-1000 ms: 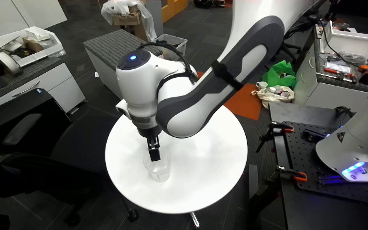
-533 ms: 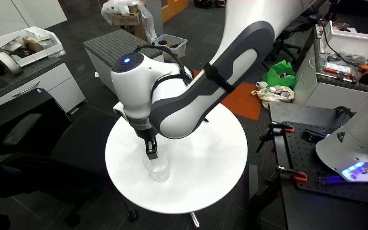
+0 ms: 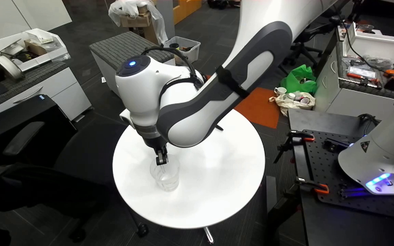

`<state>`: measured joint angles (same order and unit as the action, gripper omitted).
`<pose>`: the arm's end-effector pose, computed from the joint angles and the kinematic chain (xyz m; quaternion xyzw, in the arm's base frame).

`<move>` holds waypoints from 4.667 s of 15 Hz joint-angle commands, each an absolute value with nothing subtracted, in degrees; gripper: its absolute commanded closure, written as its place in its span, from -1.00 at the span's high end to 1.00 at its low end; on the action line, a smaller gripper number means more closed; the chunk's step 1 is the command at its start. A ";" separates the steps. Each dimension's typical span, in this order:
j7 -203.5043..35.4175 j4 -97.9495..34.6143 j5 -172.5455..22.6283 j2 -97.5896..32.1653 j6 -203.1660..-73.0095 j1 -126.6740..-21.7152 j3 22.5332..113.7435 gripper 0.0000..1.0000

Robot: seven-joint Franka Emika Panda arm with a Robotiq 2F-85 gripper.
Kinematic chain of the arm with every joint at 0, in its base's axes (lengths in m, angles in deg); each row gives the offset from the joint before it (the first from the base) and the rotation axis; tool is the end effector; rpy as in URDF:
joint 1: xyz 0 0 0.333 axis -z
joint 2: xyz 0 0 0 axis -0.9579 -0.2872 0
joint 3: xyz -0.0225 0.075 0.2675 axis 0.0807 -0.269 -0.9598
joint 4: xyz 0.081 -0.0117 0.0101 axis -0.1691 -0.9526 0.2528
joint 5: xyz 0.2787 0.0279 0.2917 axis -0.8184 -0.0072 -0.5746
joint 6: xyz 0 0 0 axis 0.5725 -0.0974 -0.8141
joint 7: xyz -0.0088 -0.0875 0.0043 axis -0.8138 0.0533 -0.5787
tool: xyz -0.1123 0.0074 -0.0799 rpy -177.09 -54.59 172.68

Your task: Move the cup to the right

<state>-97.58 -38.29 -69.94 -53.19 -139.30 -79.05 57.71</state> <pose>0.6425 0.1323 0.1430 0.9751 0.2211 0.0019 0.0145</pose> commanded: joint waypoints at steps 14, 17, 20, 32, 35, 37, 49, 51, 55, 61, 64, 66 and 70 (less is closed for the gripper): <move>-96.63 -39.36 -71.95 -46.46 -131.66 -80.31 56.72 -0.97; -95.65 -40.76 -71.48 -43.55 -132.20 -80.41 57.23 -0.97; -94.34 -42.29 -71.87 -40.61 -133.07 -79.70 57.87 -0.97; -95.37 -52.50 -79.91 -29.91 -138.54 -72.27 61.75 -0.97; -95.79 -54.60 -83.25 -28.96 -140.74 -70.35 62.59 -0.97; -95.97 -55.69 -85.43 -28.78 -142.60 -69.24 63.20 -0.97; -99.08 -57.42 -97.32 -30.98 -149.32 -62.99 64.51 -0.97; -100.76 -56.58 -99.71 -31.58 -148.25 -61.82 64.50 -0.97; -103.09 -54.63 -102.60 -33.23 -146.14 -59.96 64.67 -0.97; -100.92 -50.27 -101.43 -36.68 -137.82 -59.22 65.22 -0.97; -99.54 -48.29 -100.60 -38.42 -134.44 -59.52 65.90 -0.97; -97.96 -47.20 -99.53 -39.68 -133.56 -59.92 66.55 -0.97; -95.97 -44.75 -98.54 -42.92 -132.53 -60.09 67.11 -0.97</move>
